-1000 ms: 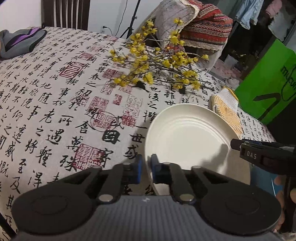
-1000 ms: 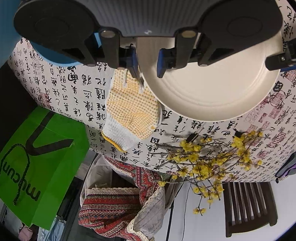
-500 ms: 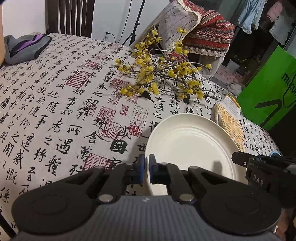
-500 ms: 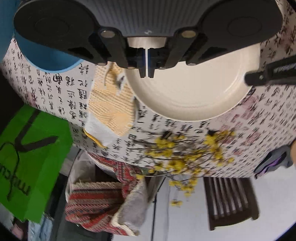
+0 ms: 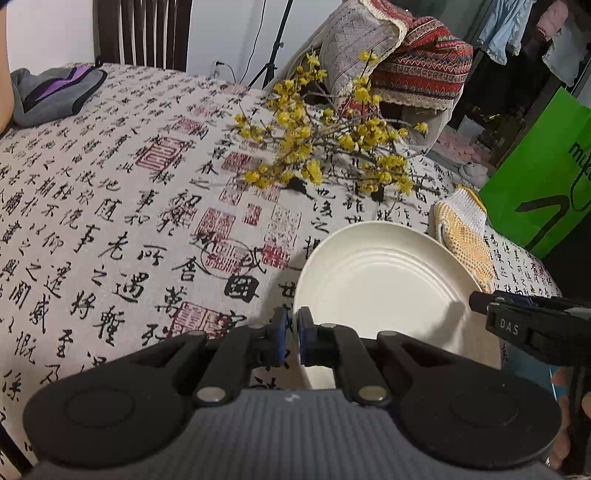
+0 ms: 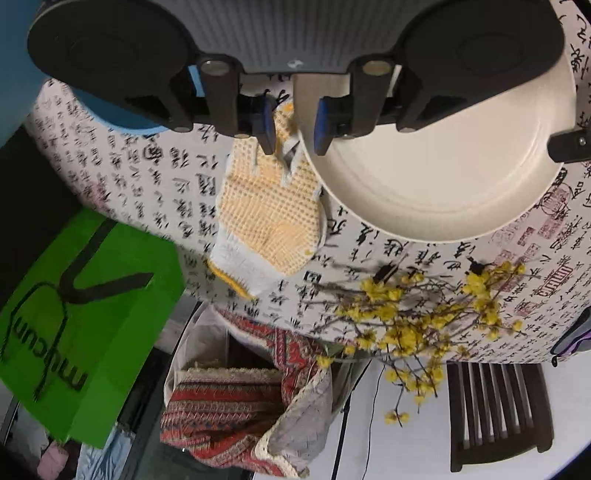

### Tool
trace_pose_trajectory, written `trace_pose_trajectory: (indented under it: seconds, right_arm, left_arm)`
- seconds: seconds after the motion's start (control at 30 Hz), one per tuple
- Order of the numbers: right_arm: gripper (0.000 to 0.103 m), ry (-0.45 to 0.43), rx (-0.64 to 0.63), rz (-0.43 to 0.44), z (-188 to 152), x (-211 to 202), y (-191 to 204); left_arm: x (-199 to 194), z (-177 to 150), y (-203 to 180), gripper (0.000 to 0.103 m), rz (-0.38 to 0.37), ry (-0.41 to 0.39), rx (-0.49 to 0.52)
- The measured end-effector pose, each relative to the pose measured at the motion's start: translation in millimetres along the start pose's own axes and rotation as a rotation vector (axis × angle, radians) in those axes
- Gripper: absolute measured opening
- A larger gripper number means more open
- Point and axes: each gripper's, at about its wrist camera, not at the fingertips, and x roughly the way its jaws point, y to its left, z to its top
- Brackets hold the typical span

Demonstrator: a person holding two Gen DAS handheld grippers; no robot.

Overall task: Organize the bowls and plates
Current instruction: 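Lift the gripped cream plate with both grippers off the tablecloth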

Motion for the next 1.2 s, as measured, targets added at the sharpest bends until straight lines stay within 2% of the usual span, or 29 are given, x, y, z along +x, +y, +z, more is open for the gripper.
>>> trace_pose_trajectory:
  seconds: [0.2, 0.23, 0.4, 0.6, 0.9, 1.2]
  right_arm:
    - [0.025, 0.004, -0.001, 0.036, 0.6, 2.6, 2.8]
    - [0.02, 0.006, -0.003, 0.05, 0.6, 2.3, 3.0]
    - [0.009, 0.005, -0.006, 0.051, 0.2, 0.8, 1.3]
    - [0.008, -0.009, -0.014, 0.055, -1.3, -2.3, 4.6]
    - [0.006, -0.018, 0.007, 0.105, -5.4, -7.6, 8.3]
    - [0.006, -0.027, 0.029, 0.14, -12.5, -10.3, 8.1]
  left_arm:
    - [3.5, -2.5, -0.7, 0.007, -0.014, 0.02, -0.001]
    - [3.7, -2.8, -1.1, 0.008, -0.011, 0.02, -0.002]
    - [4.1, -1.8, 0.6, 0.008, -0.006, 0.012, -0.011]
    - [1.3, -0.2, 2.3, 0.007, 0.016, -0.003, -0.012]
    - [-2.6, 7.1, 10.6, 0.008, 0.05, -0.028, -0.023]
    - [1.7, 10.1, 15.2, 0.008, 0.062, -0.008, -0.021]
